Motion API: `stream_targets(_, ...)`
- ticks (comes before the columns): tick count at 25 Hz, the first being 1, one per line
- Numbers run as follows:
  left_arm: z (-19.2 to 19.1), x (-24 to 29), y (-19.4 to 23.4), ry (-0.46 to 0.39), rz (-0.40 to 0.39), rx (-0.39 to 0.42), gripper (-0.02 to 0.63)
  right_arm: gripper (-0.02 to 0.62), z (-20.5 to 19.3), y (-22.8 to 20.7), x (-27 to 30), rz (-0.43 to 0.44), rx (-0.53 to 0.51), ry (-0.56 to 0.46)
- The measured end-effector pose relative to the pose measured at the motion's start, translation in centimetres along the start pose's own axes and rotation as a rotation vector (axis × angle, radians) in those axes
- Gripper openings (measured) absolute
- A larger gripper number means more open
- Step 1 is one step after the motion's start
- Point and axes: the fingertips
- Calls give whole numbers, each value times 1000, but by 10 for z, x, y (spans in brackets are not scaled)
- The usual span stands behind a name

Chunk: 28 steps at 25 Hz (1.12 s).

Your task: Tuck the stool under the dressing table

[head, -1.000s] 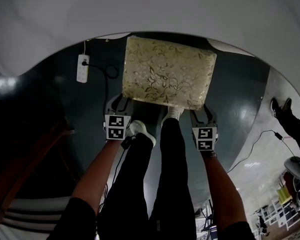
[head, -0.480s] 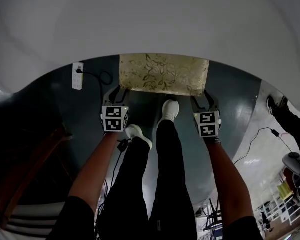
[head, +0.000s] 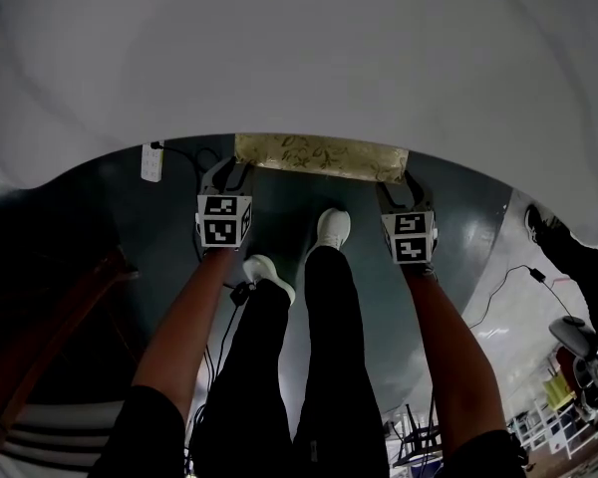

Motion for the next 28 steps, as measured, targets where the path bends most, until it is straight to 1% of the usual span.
stream_targets(6, 6, 5, 2, 16, -10, 45, 141, 247, 0, -1, 6, 8, 23, -12)
stream_targets(8, 6, 7, 1, 19, -15, 46, 141, 247, -1, -3, 6, 4, 25, -9)
stream_targets(12, 12, 11, -3, 1, -16, 30, 141, 247, 6, -15, 8, -37, 42, -21)
stream_targets(15, 22, 16, -7, -8, -22, 33, 141, 247, 20, -31, 13, -75, 68, -39)
stream_targets(17, 30, 20, -8, -10, -31, 35, 143, 247, 28, -38, 16, -85, 64, -40)
stream_targets(21, 36, 23, -8, -16, -39, 51, 146, 247, 32, -43, 19, -70, 39, -36)
stream_targets(25, 37, 24, -7, -28, -45, 59, 147, 247, 32, -42, 18, -72, 40, -42)
stream_targets(28, 38, 28, -4, -22, -71, 97, 150, 247, 32, -42, 22, -73, 40, -46)
Point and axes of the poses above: the fingertips, and each gripper's own axes: x forward along the fingers, y to its left, z out of its top, and after that the axes turned 3 degrees about -z, right-handed
